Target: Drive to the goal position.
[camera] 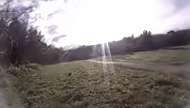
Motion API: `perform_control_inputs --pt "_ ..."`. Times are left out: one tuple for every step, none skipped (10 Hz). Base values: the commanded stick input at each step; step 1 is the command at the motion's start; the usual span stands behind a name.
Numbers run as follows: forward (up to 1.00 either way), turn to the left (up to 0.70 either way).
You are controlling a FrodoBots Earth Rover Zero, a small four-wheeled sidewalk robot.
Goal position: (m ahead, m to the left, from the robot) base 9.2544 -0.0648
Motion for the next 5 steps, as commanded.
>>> perform_control_inputs --pt "0.04 0.0" --pt "0.04 0.0" --pt "0.05 0.0" --pt "0.04 0.0" --pt "0.05 0.0"
